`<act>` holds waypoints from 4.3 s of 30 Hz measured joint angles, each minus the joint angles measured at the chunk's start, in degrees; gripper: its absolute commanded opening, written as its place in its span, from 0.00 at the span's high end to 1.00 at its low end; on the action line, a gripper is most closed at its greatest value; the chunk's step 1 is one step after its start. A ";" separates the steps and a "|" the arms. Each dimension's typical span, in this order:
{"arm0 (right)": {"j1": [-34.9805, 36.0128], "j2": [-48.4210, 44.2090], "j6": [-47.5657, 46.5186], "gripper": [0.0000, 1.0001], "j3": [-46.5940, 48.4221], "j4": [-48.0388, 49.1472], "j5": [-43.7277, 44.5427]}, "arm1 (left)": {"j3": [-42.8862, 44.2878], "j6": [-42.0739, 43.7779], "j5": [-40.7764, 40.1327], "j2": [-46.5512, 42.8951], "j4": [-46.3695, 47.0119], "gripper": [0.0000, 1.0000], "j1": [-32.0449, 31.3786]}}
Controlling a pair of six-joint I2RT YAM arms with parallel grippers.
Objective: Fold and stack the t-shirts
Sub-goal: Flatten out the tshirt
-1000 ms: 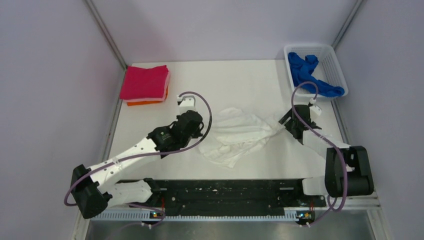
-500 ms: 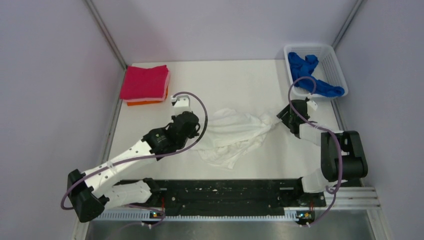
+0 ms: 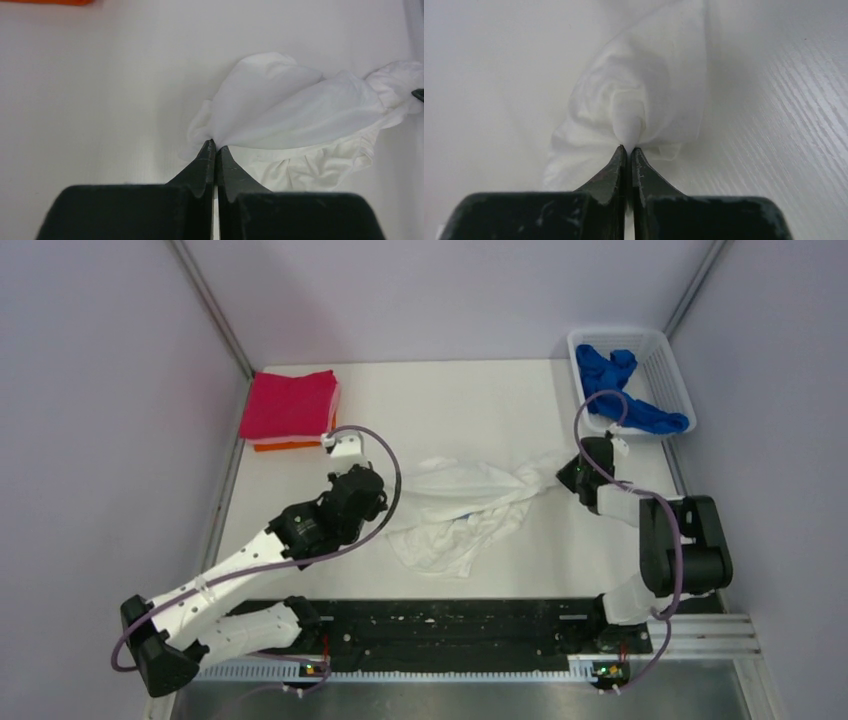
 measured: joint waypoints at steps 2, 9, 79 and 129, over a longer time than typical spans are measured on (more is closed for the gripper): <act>0.00 -3.65 -1.25 1.00 -0.35 -1.68 -0.26 | 0.48 0.44 -1.51 -1.36 -0.76 1.00 0.00; 0.00 -28.92 -7.30 1.00 5.29 -9.31 -0.15 | 4.46 7.32 -4.17 -10.05 3.17 1.00 0.00; 4.44 35.58 -22.82 0.07 68.61 -1.49 -12.55 | 51.10 5.92 25.66 67.47 7.45 0.02 42.93; 9.27 -39.71 -10.25 0.01 -7.52 -20.92 -13.29 | 8.33 -6.73 25.55 42.58 4.02 0.99 51.82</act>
